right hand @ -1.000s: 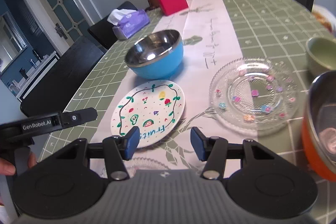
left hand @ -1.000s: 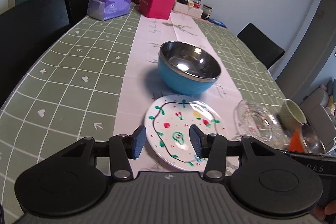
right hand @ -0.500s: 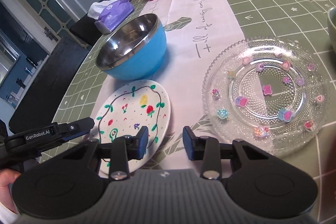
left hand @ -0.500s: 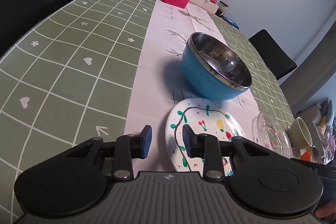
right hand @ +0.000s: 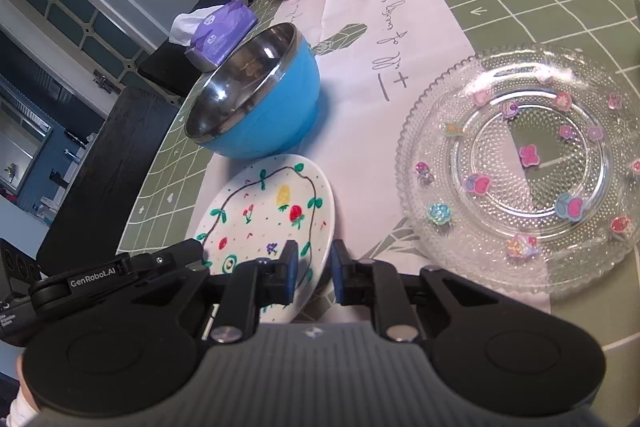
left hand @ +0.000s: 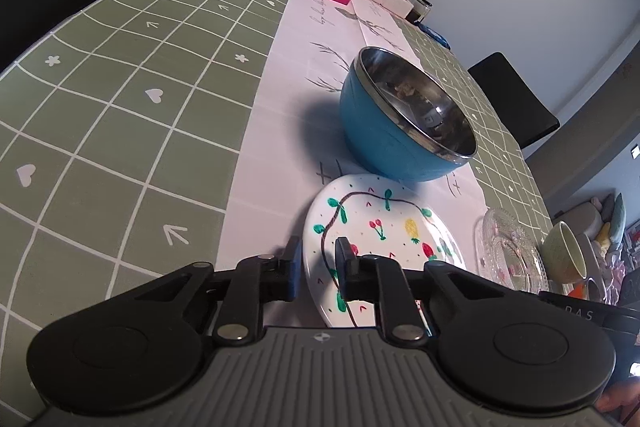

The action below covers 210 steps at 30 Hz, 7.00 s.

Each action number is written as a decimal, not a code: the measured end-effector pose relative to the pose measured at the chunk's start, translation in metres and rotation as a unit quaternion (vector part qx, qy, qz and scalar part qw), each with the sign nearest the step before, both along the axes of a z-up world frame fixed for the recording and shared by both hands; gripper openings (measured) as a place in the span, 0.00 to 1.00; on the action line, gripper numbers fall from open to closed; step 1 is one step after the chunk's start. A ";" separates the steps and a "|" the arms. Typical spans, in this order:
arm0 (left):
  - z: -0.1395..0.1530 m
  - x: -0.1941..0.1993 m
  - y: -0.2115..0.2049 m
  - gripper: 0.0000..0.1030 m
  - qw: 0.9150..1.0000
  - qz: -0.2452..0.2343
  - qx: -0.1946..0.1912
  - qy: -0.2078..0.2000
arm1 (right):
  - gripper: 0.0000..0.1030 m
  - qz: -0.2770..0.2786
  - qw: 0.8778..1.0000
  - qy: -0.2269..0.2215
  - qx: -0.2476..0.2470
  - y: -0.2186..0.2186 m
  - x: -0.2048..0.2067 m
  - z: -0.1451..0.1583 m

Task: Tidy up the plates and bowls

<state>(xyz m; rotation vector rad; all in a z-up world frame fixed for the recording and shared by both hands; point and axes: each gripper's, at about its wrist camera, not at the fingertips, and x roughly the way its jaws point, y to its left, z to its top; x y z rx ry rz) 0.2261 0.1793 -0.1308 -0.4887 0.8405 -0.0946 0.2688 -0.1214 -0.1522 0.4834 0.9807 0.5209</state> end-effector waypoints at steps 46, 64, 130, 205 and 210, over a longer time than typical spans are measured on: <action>0.051 -0.082 -0.027 0.14 0.998 0.012 -0.031 -0.059 | 0.08 -0.007 0.999 -0.032 0.008 -0.037 -0.064 0.049; 0.037 -0.136 -0.049 0.14 0.999 -0.035 0.004 -0.004 | 0.08 0.011 1.000 -0.016 -0.005 -0.059 -0.142 0.038; 0.044 -0.148 -0.069 0.39 0.994 -0.039 0.088 -0.048 | 0.47 0.030 0.989 -0.083 -0.121 -0.037 -0.154 0.048; 0.011 0.032 -0.132 0.06 0.998 -0.033 0.003 0.058 | 0.29 -0.007 0.975 -0.129 -0.182 -0.056 -0.041 0.062; 0.016 0.014 -0.101 0.05 0.998 -0.022 0.025 0.059 | 0.29 0.015 0.978 -0.119 -0.169 -0.042 -0.046 0.056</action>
